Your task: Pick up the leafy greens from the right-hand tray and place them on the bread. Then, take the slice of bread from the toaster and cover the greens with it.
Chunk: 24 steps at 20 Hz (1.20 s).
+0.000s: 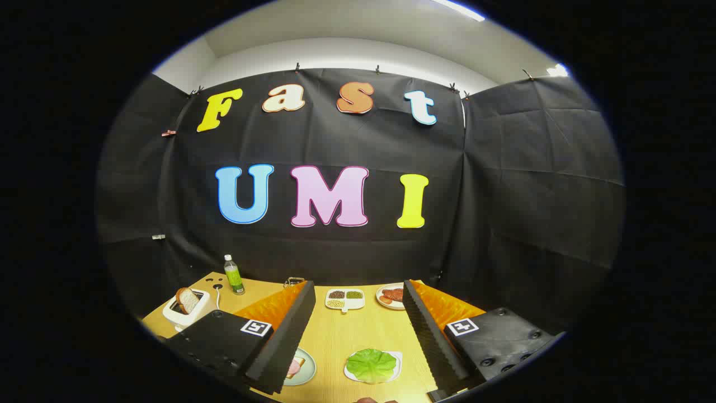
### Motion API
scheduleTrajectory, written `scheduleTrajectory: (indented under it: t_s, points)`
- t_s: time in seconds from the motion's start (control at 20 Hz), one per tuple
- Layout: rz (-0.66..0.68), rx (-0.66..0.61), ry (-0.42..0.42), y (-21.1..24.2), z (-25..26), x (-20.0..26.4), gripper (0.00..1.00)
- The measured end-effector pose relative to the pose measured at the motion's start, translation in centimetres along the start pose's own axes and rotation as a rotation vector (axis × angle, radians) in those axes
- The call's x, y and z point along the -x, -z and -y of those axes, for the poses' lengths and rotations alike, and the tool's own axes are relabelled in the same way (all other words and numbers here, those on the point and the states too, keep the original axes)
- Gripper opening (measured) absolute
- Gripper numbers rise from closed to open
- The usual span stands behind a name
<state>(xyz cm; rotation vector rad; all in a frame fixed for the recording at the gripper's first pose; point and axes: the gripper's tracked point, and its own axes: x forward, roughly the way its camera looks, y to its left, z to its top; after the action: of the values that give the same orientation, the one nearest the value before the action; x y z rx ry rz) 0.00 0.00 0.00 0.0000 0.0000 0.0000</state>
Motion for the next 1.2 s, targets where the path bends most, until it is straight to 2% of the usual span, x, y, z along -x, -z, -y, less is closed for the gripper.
scheduleTrajectory:
  t_s: [0.65, 1.2]
  points:
    - [-0.052, -0.019, -0.019, 1.6, -1.4, -0.1, 0.97]
    - [-0.099, 0.001, -0.097, 2.8, -1.2, -3.3, 0.97]
